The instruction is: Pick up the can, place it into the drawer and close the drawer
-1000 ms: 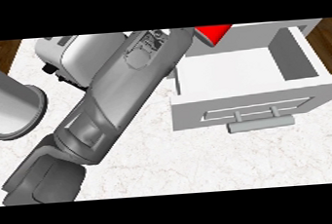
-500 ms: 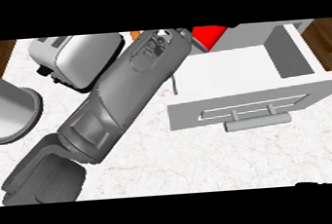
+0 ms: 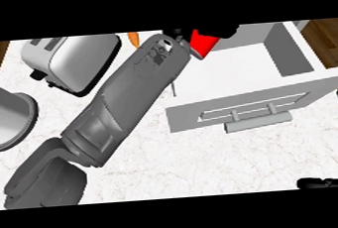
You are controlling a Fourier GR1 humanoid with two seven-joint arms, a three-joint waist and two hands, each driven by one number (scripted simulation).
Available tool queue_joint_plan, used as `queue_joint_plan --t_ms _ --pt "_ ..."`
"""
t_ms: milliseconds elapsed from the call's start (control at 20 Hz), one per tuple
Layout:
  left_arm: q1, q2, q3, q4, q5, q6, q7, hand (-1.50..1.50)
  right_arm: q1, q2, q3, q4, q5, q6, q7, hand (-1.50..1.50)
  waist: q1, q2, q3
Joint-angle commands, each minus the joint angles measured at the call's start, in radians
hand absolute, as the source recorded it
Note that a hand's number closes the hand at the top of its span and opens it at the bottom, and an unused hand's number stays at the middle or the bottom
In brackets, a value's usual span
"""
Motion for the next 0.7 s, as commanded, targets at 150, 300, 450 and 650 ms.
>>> queue_joint_plan --t_ms 150,300,450,650 --pt "0.022 0.0 -0.06 0.028 0.025 0.05 -0.03 -1.5 -0.013 -0.033 -0.018 -0.015 -0.019 0.013 0.034 -1.5 -0.02 0.003 0.0" --pt "0.015 0.0 -0.05 0.04 0.051 0.066 -0.032 -1.5 -0.03 -0.006 0.006 0.012 0.009 -0.001 -0.011 -1.5 -0.018 0.008 0.0" --pt "0.043 0.0 -0.058 0.052 0.06 0.087 -0.067 -1.5 -0.004 0.002 0.008 -0.016 -0.008 0.004 -0.002 -1.5 -0.014 0.005 0.0" --pt "-0.009 0.0 -0.08 0.048 0.079 0.131 -0.017 -1.5 0.001 0.015 0.048 0.005 0.044 0.004 -0.025 -1.5 -0.022 0.005 0.0"
